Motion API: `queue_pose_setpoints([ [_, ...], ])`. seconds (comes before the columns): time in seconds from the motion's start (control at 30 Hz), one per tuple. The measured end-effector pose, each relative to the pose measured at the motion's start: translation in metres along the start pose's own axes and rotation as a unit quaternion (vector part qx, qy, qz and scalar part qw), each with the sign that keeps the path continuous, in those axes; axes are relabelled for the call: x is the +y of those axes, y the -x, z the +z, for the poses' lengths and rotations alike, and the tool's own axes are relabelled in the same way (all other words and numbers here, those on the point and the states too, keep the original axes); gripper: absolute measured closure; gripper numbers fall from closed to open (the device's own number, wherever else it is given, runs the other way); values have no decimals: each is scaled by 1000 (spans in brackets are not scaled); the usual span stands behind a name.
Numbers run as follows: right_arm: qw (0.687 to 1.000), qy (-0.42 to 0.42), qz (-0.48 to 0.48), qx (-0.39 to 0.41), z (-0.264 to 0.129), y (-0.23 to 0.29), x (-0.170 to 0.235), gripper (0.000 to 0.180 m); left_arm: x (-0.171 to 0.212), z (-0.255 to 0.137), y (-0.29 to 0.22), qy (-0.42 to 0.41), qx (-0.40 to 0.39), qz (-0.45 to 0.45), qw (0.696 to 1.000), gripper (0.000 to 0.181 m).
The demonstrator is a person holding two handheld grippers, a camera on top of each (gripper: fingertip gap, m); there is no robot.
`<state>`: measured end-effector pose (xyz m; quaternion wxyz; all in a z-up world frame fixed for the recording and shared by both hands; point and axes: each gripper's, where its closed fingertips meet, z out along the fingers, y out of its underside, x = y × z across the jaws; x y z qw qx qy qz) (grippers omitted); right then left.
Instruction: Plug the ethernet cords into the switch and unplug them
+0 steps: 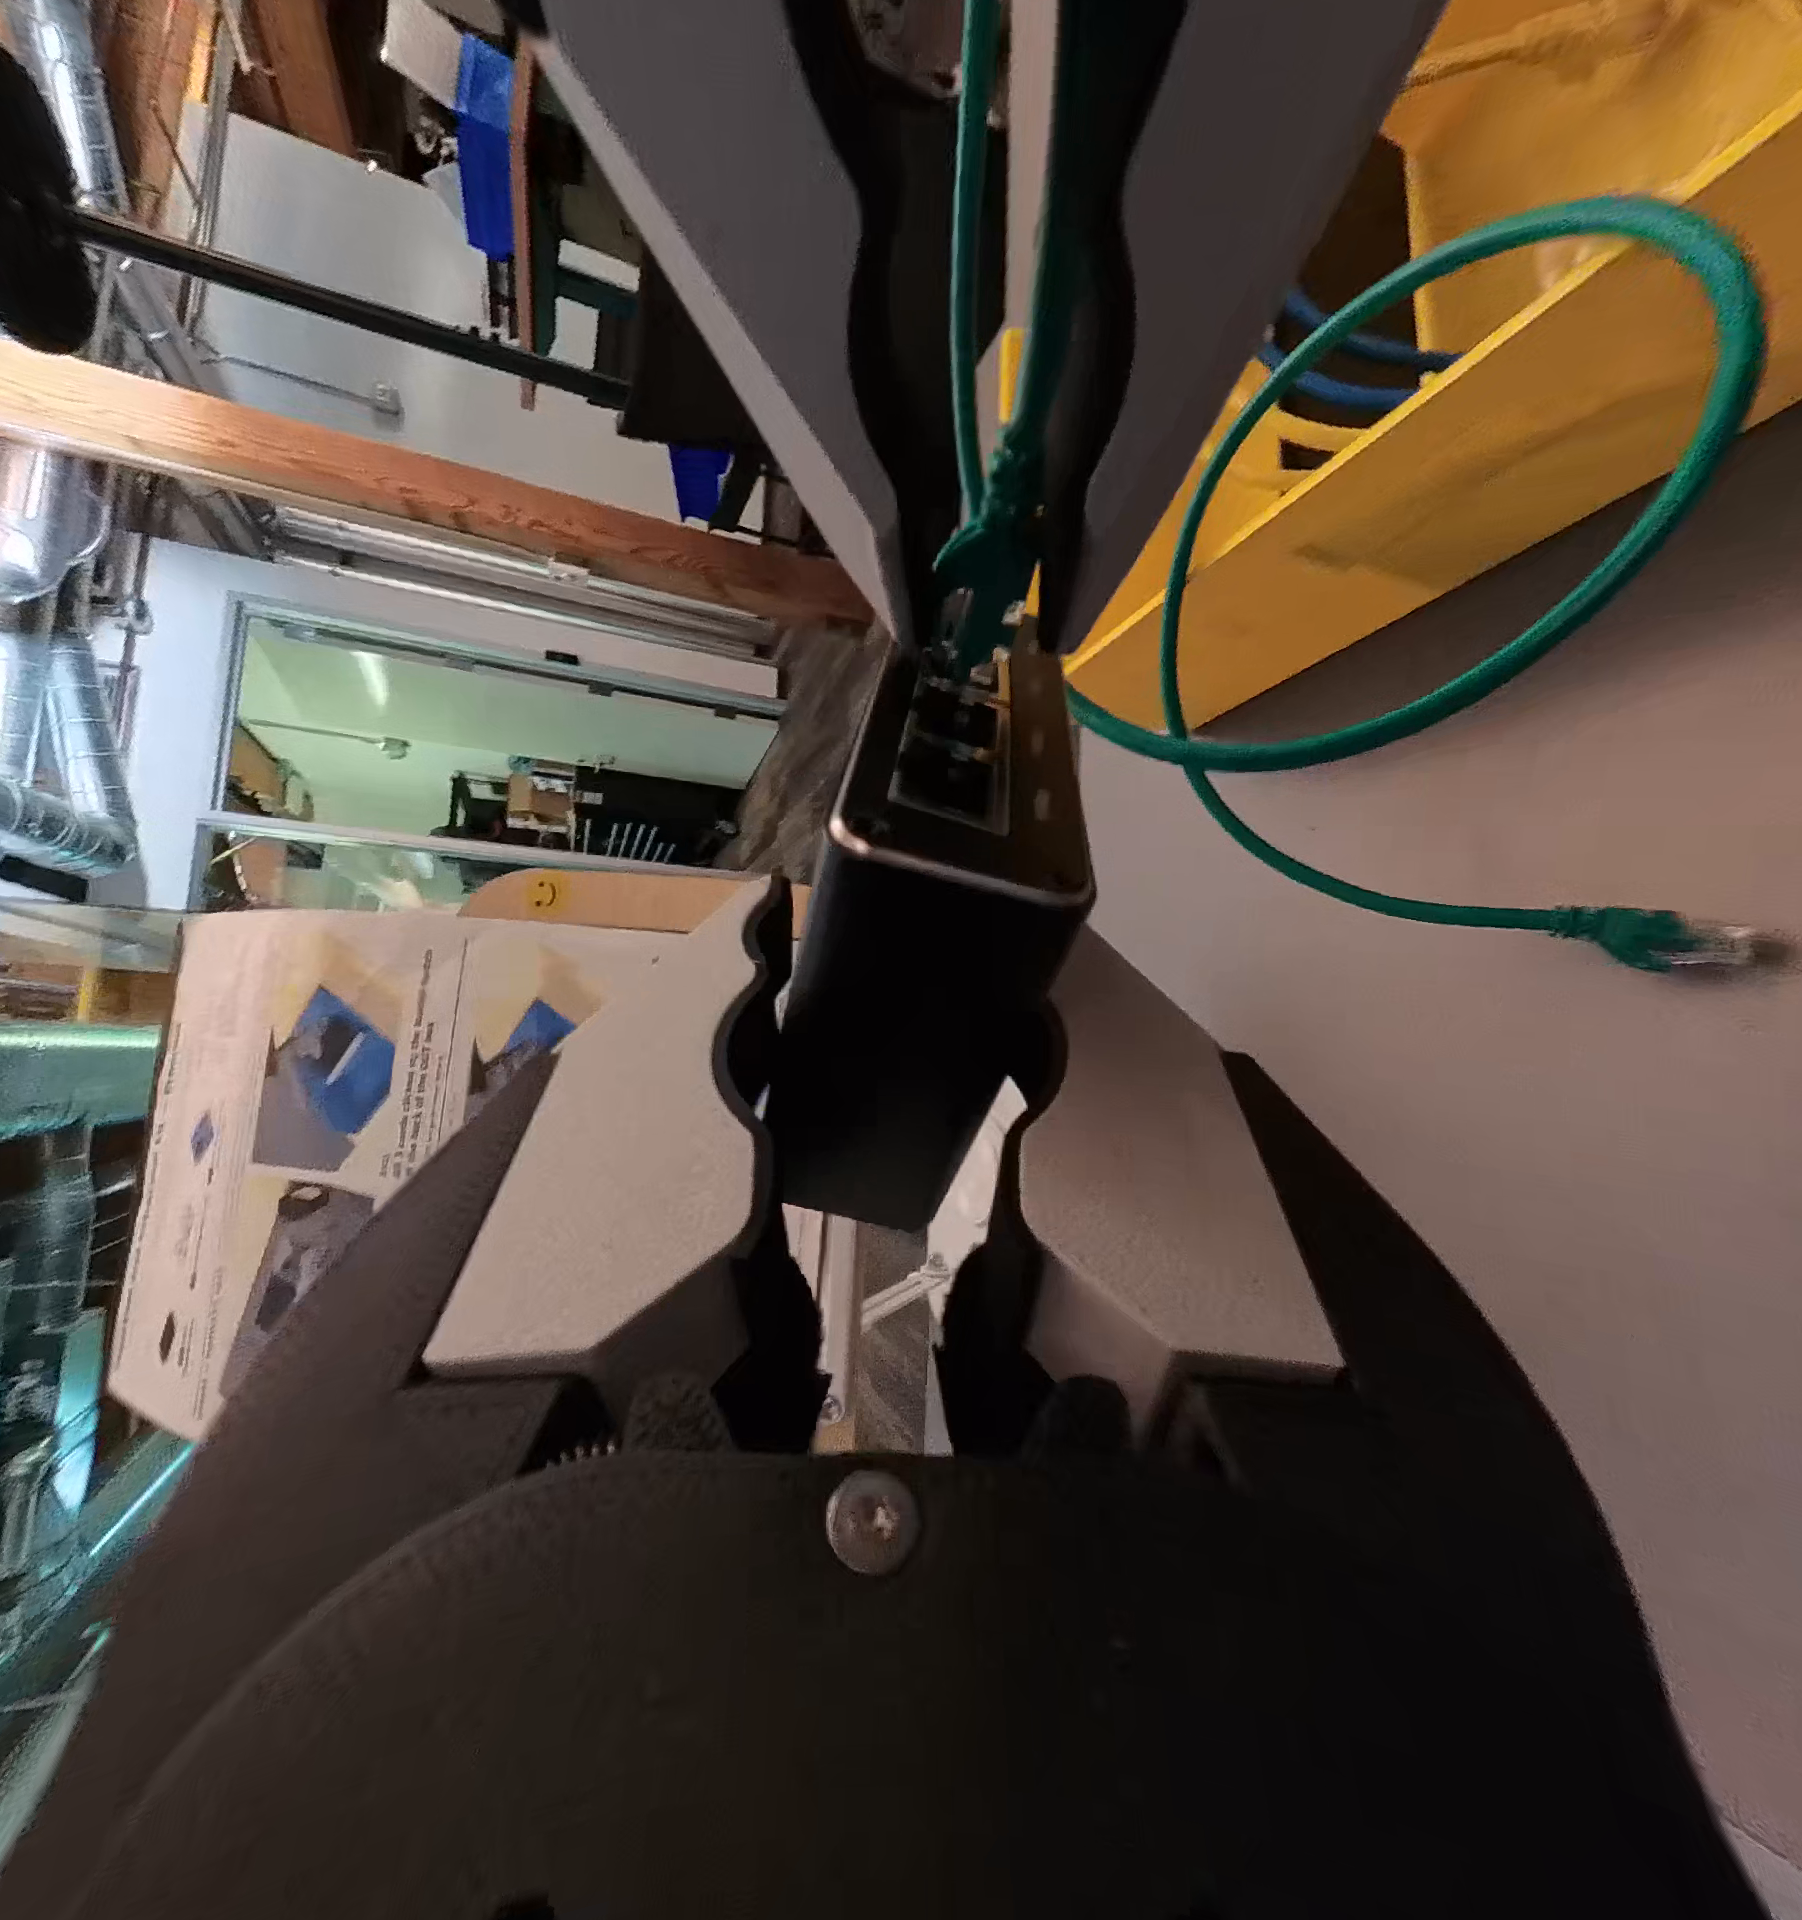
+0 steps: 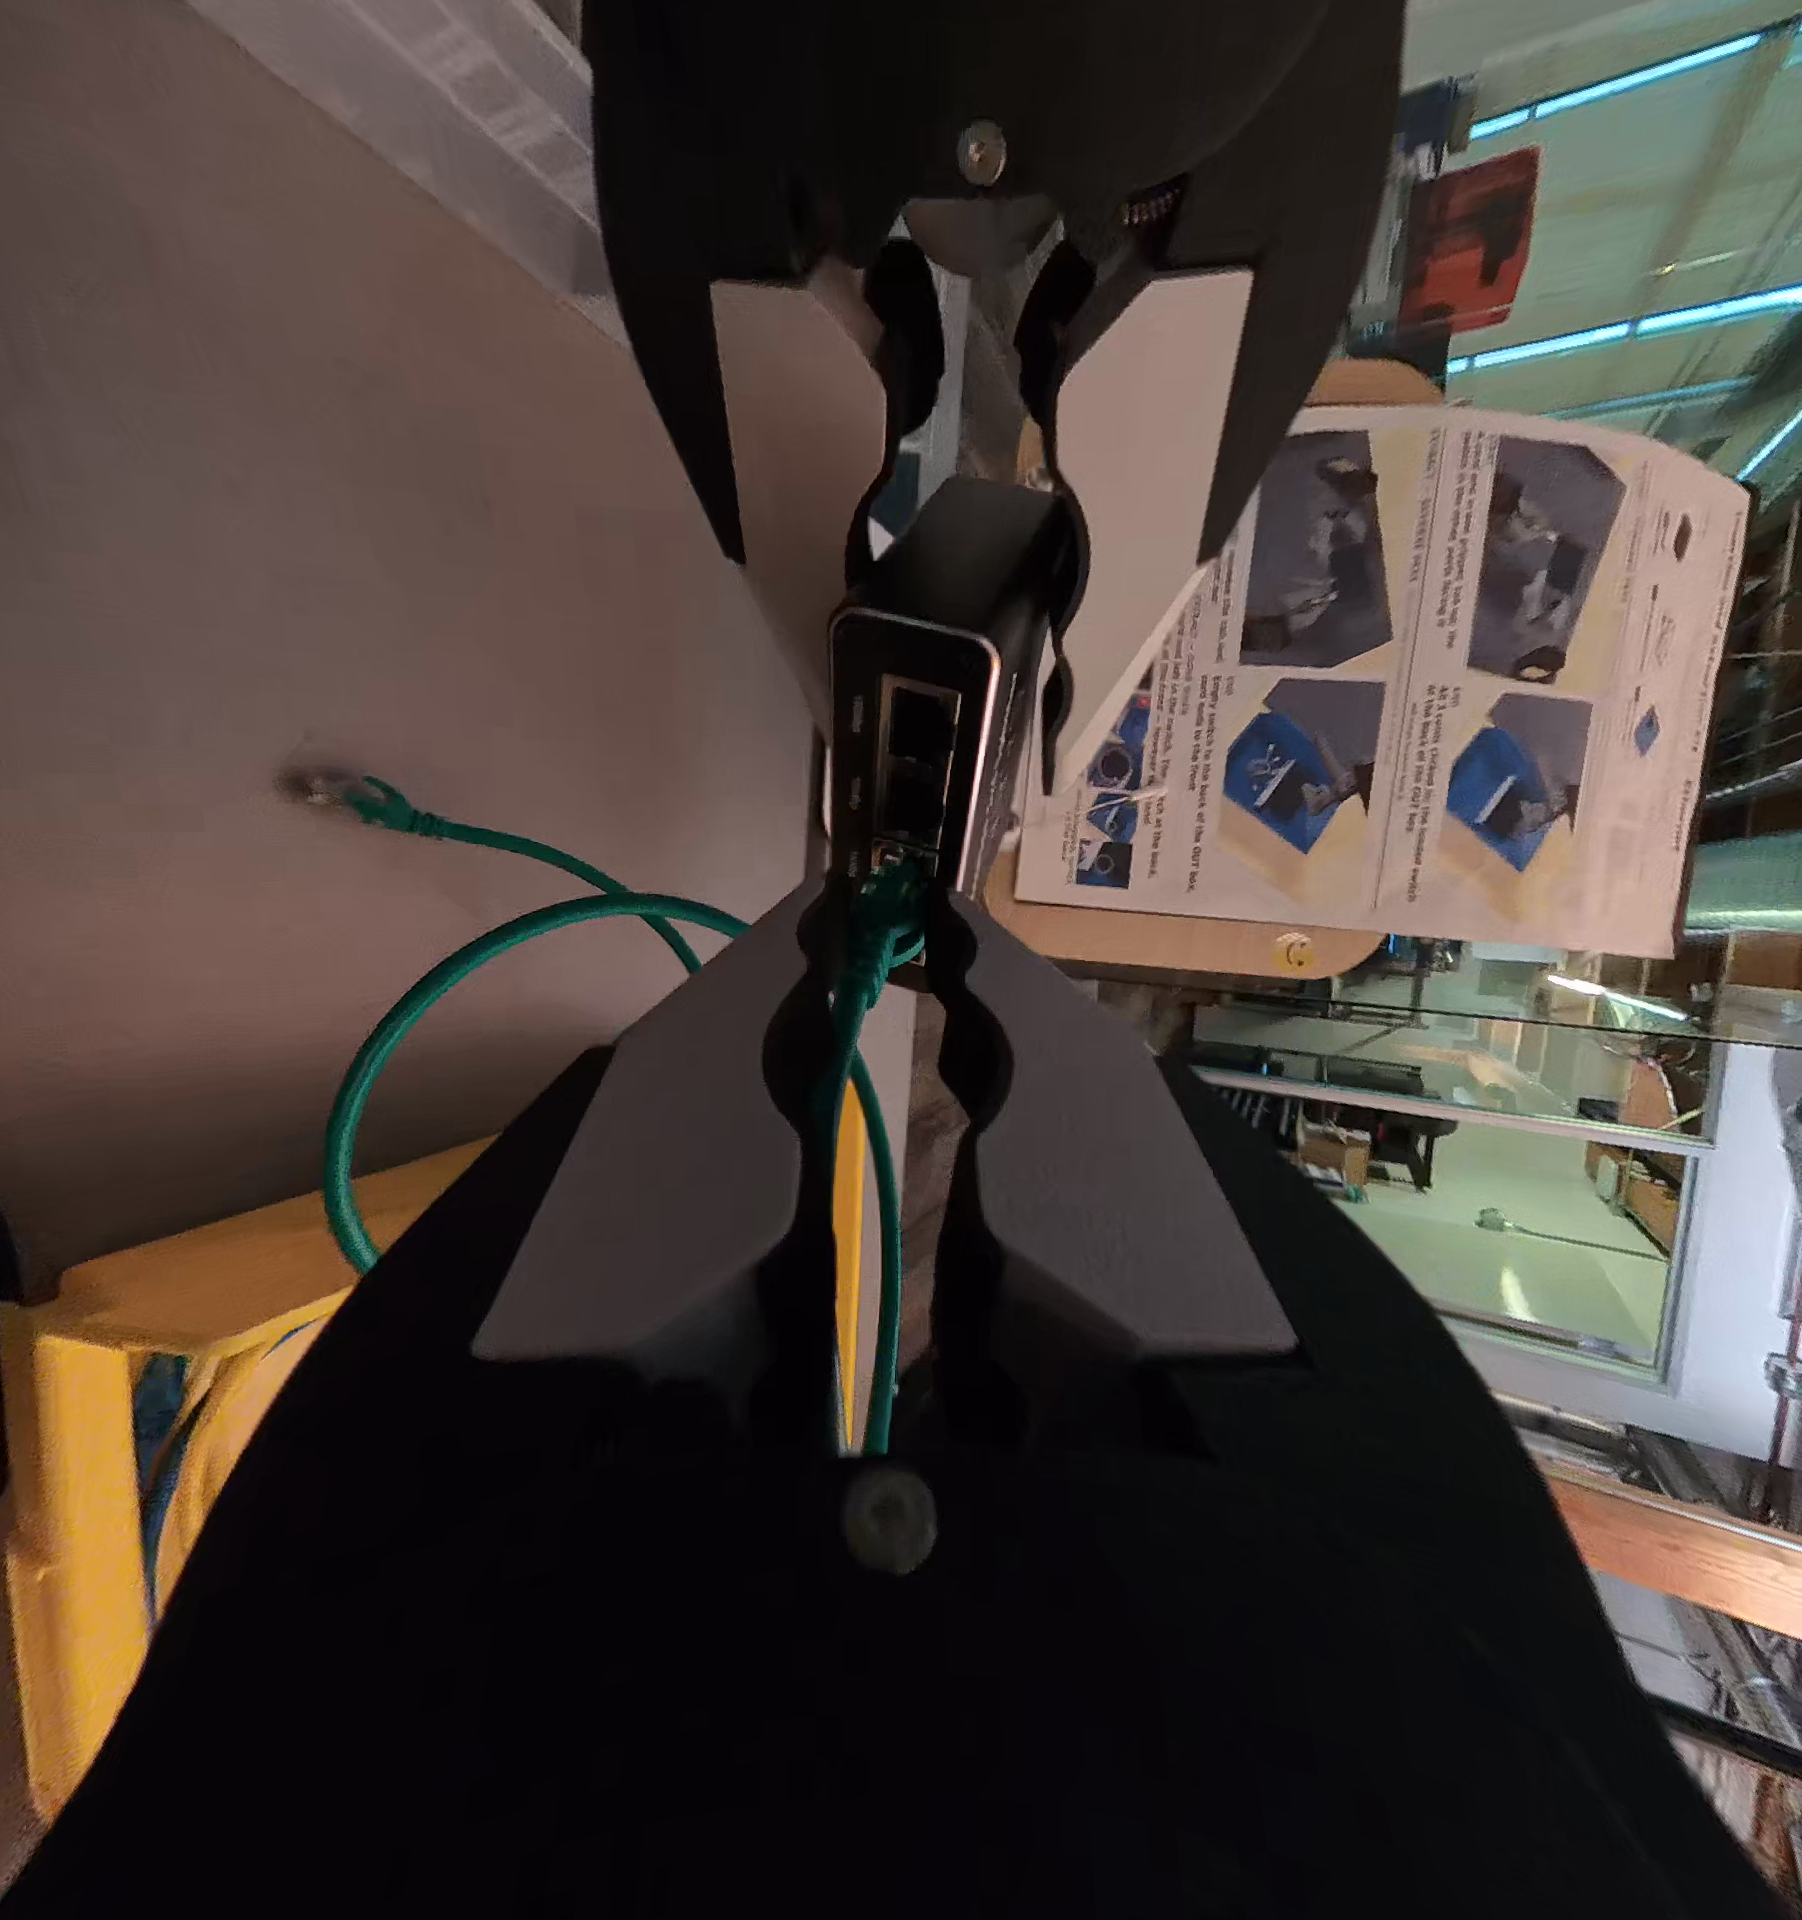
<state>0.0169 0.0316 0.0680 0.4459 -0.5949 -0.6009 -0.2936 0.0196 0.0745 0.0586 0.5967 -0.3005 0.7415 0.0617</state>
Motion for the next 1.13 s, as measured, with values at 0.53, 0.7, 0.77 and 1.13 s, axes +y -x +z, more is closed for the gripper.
queue_pose_setpoints([
  [0.53,1000,-8,11,5,-20,0,-1,166,-14,2,-4,-17,-4,-15,1000,144],
  [0.7,997,-69,-11,34,-34,-10,-18,167,-35,-9,8,-87,-71,-12,994,135],
  [0.77,998,-57,-7,28,-32,-9,-14,167,-38,-5,5,-85,-65,-20,994,135],
  [1.13,1000,-28,11,1,-16,3,-1,165,-19,4,4,-8,-75,45,996,135],
])
